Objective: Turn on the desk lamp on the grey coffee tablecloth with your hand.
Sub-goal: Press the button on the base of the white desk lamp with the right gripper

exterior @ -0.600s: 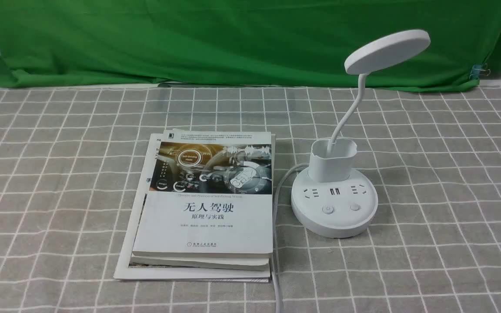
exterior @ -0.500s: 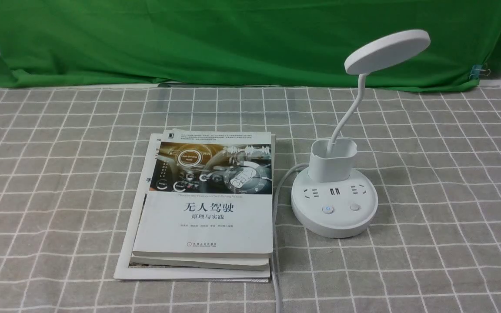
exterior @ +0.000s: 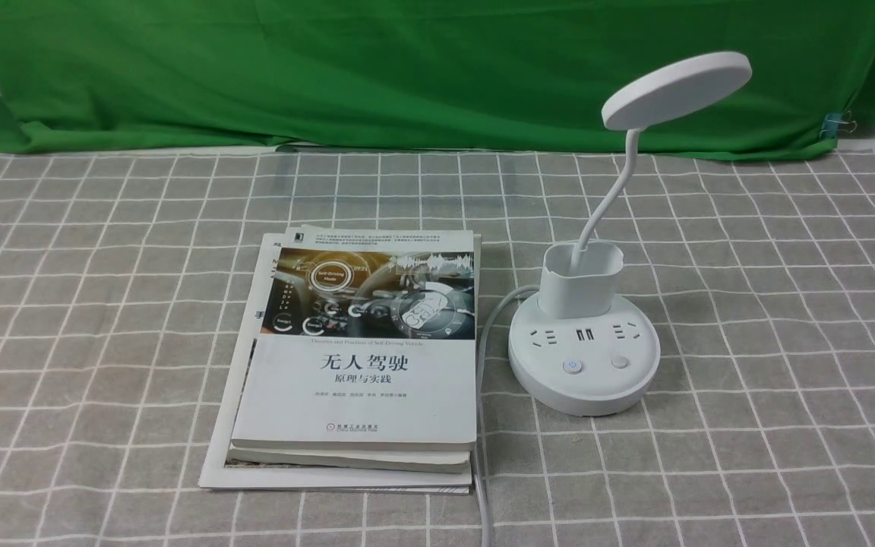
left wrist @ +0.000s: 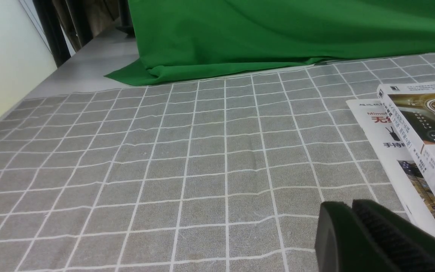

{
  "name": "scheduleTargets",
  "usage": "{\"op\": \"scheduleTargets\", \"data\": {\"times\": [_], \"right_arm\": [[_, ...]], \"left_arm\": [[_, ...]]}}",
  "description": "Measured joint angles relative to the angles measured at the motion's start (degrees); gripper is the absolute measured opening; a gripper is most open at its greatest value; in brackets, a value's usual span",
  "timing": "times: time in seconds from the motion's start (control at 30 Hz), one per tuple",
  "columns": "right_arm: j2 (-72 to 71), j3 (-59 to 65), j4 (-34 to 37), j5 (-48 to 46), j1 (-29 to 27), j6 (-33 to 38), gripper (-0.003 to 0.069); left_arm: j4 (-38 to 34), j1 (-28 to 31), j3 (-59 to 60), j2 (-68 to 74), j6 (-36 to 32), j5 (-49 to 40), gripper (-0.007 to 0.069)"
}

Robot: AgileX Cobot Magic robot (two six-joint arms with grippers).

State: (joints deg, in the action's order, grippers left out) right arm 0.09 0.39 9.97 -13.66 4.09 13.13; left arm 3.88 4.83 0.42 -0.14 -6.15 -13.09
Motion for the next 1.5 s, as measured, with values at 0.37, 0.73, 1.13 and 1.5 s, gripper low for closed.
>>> {"op": "scheduleTargets", "data": {"times": [0.37,0.73,1.13,1.5], "right_arm": [[0.00,0.00,0.00,0.00,0.00,0.04,0.0245],[0.00,0.00,5.12,11.75,0.00,-16.06,0.0245],[2.49,-3.77,5.86,12.20,0.18,-25.25,0.0178],[44.43,-40.31,5.74,-30.20,1.43,-0.99,0.0035]], "left_arm": [[0.00,0.00,0.00,0.00,0.01,0.00,0.0019],[0.00,0.00,0.00,0.00,0.01,0.00,0.0019],[0.00,0.00,0.00,0.00,0.01,0.00,0.0019],[0.00,0.00,0.00,0.00,0.01,0.00,0.0019]]}}
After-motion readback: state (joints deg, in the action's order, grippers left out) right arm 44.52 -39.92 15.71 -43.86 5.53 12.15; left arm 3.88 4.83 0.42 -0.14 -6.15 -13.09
